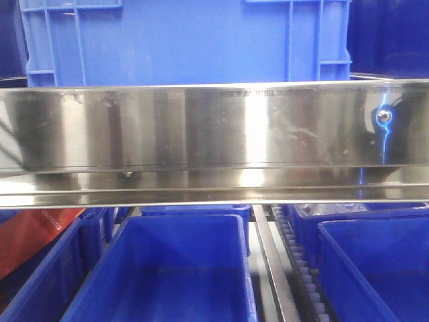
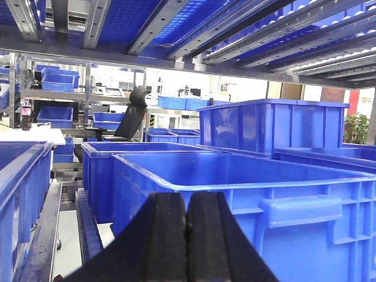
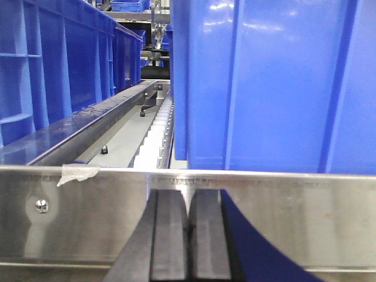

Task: Place cylindrical capacitor in blue bin on shelf
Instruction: 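Withdraw both open grippers back out of the bins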

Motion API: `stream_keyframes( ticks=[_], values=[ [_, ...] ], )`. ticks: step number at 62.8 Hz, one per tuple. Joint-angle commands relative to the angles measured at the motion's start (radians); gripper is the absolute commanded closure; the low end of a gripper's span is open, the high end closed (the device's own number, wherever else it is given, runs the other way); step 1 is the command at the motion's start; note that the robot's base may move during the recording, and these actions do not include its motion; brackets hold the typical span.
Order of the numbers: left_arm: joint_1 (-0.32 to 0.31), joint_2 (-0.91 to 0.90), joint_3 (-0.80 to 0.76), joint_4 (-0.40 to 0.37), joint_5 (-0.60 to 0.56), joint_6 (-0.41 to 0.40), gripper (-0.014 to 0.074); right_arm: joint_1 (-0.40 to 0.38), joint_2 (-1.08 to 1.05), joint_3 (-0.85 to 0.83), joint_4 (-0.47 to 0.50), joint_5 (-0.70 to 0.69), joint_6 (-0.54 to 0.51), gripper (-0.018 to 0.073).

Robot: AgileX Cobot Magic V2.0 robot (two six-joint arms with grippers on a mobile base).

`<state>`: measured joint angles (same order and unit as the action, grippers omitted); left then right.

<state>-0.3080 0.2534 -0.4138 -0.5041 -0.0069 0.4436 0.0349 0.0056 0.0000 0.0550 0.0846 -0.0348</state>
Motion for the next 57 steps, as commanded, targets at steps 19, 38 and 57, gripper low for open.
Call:
stream_keyframes(
  ticks=[19, 38, 57],
  values=[
    [-0.005, -0.007, 0.002, -0.007, -0.013, 0.002, 0.0707, 0.026, -0.006, 0.000, 0.007, -0.013, -0.012, 0.0721],
    [-0.005, -0.007, 0.002, -0.007, -0.013, 0.002, 0.0707, 0.026, -0.006, 0.000, 0.007, -0.013, -0.012, 0.0721],
    [-0.005, -0.007, 0.002, -0.007, -0.013, 0.002, 0.0707, 0.026, -0.006, 0.000, 0.007, -0.013, -0.012, 0.0721]
  ],
)
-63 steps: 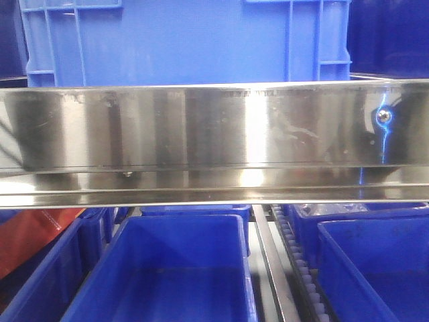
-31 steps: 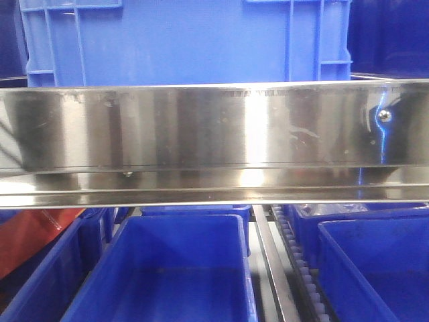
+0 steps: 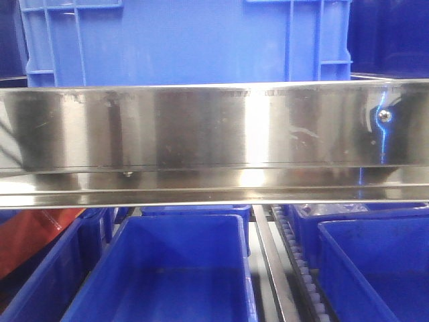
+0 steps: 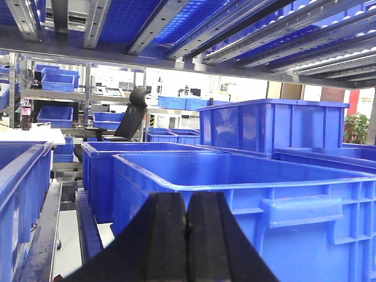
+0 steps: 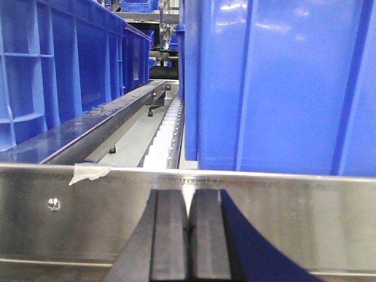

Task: Place cylindrical capacitor in blue bin on shelf
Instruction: 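Withdraw both open grippers back out of the bins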

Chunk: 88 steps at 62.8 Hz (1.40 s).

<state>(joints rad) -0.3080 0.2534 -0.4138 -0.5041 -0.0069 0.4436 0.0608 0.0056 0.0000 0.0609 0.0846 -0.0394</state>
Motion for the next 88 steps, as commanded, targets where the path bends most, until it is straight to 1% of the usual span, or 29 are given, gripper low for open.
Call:
stream_keyframes(
  ticks=[1, 10, 15, 19, 21, 22, 25, 26, 29, 30, 33, 38, 40, 49, 53, 58, 63, 66, 88],
  values=[
    [-0.005, -0.007, 0.002, -0.007, -0.013, 0.002, 0.0707, 0.000, -0.006, 0.000, 0.001, -0.013, -0.007, 0.0721],
    [-0.005, -0.007, 0.014, -0.003, -0.013, 0.002, 0.0707, 0.000, -0.006, 0.000, 0.001, -0.013, -0.007, 0.0721],
    [0.004, -0.009, 0.043, 0.034, -0.035, -0.011, 0.0707, 0.000, -0.006, 0.000, 0.001, -0.013, -0.007, 0.0721],
    [0.045, -0.018, 0.071, 0.107, -0.036, -0.092, 0.0707, 0.000, -0.006, 0.000, 0.001, -0.013, -0.007, 0.0721],
    [0.070, -0.023, 0.086, 0.149, -0.036, -0.154, 0.0707, 0.000, -0.006, 0.000, 0.001, -0.013, -0.007, 0.0721],
    [0.084, -0.029, 0.094, 0.183, -0.036, -0.204, 0.0707, 0.000, -0.006, 0.000, 0.001, -0.013, -0.007, 0.0721],
    [0.129, -0.037, 0.123, 0.264, -0.036, -0.287, 0.0707, 0.000, -0.006, 0.000, 0.001, -0.013, -0.007, 0.0721],
    [0.152, -0.041, 0.131, 0.295, -0.036, -0.305, 0.0707, 0.000, -0.006, 0.000, 0.001, -0.013, -0.007, 0.0721],
    [0.194, -0.056, 0.156, 0.387, -0.026, -0.353, 0.0707, 0.000, -0.006, 0.000, 0.001, -0.013, -0.007, 0.0721],
    [0.207, -0.061, 0.164, 0.406, -0.015, -0.381, 0.0707, 0.000, -0.006, 0.000, 0.001, -0.013, -0.007, 0.0721],
    [0.244, -0.073, 0.194, 0.453, -0.005, -0.433, 0.0707, 0.000, -0.006, 0.000, 0.001, -0.013, -0.007, 0.0721],
    [0.280, -0.101, 0.241, 0.529, -0.005, -0.489, 0.0707, 0.000, -0.006, 0.000, 0.001, -0.013, -0.007, 0.0721],
    [0.288, -0.113, 0.261, 0.539, -0.007, -0.500, 0.0707, 0.000, -0.006, 0.000, 0.001, -0.013, -0.007, 0.0721],
    [0.332, -0.171, 0.335, 0.542, -0.007, -0.500, 0.0707, 0.000, -0.006, 0.000, 0.001, -0.013, -0.007, 0.0721],
    [0.353, -0.206, 0.371, 0.555, -0.007, -0.500, 0.0707, 0.000, -0.006, 0.000, 0.001, -0.013, -0.007, 0.0721],
    [0.368, -0.243, 0.413, 0.557, -0.009, -0.500, 0.0707, 0.000, -0.006, 0.000, 0.001, -0.013, -0.007, 0.0721],
    [0.368, -0.253, 0.414, 0.557, -0.013, -0.500, 0.0707, 0.000, -0.006, 0.000, 0.001, -0.013, -0.007, 0.0721],
    [0.366, -0.253, 0.414, 0.557, 0.015, -0.500, 0.0707, 0.000, -0.006, 0.000, 0.001, -0.013, -0.007, 0.0721],
    [0.358, -0.253, 0.414, 0.557, 0.013, -0.500, 0.0707, 0.000, -0.006, 0.000, 0.001, -0.013, -0.007, 0.0721]
  ],
)
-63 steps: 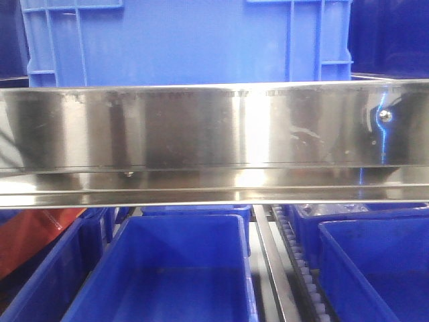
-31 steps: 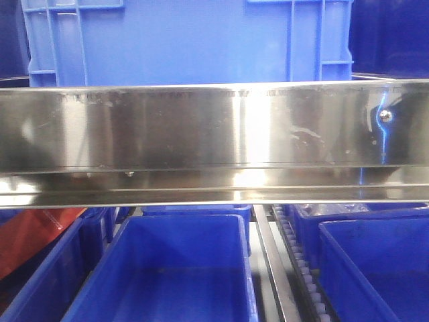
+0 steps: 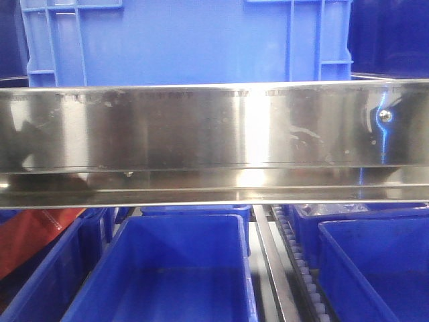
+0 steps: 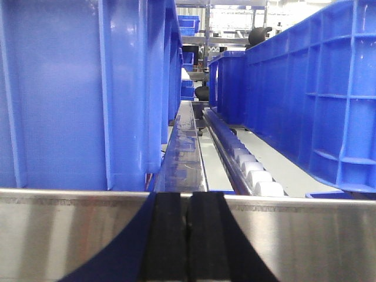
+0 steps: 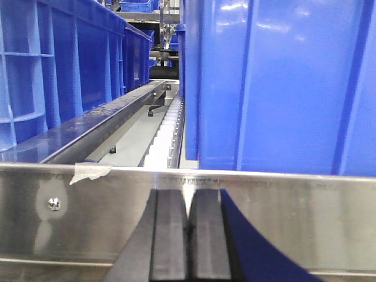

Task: Place cylindrical capacitor in blue bin on shelf
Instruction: 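Withdraw both open grippers back out of the bins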

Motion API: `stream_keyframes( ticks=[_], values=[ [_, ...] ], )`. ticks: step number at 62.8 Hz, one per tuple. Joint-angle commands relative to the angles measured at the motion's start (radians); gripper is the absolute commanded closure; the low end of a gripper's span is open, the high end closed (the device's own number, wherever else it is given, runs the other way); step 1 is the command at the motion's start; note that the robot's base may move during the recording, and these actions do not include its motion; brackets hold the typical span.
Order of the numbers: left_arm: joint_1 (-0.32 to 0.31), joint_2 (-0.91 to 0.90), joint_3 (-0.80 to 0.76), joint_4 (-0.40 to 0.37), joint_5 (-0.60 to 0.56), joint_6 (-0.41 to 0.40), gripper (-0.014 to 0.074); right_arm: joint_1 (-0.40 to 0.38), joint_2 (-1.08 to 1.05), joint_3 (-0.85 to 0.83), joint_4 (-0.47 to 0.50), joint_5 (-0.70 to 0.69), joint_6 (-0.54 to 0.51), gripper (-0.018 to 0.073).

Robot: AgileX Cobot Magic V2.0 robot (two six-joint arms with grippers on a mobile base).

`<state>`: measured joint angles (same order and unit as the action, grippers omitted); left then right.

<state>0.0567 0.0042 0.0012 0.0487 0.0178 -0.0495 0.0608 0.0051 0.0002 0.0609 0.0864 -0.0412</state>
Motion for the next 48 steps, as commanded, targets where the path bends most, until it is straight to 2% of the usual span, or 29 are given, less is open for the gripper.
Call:
stream_keyframes(
  ticks=[1, 48],
  values=[
    [-0.006, -0.004, -0.001, 0.004, -0.012, -0.007, 0.0707, 0.000, -0.005, 0.000, 0.001, -0.015, -0.005, 0.0721],
    [-0.006, -0.004, -0.001, 0.004, -0.012, -0.007, 0.0707, 0.000, -0.005, 0.000, 0.001, -0.015, -0.005, 0.0721]
  ],
)
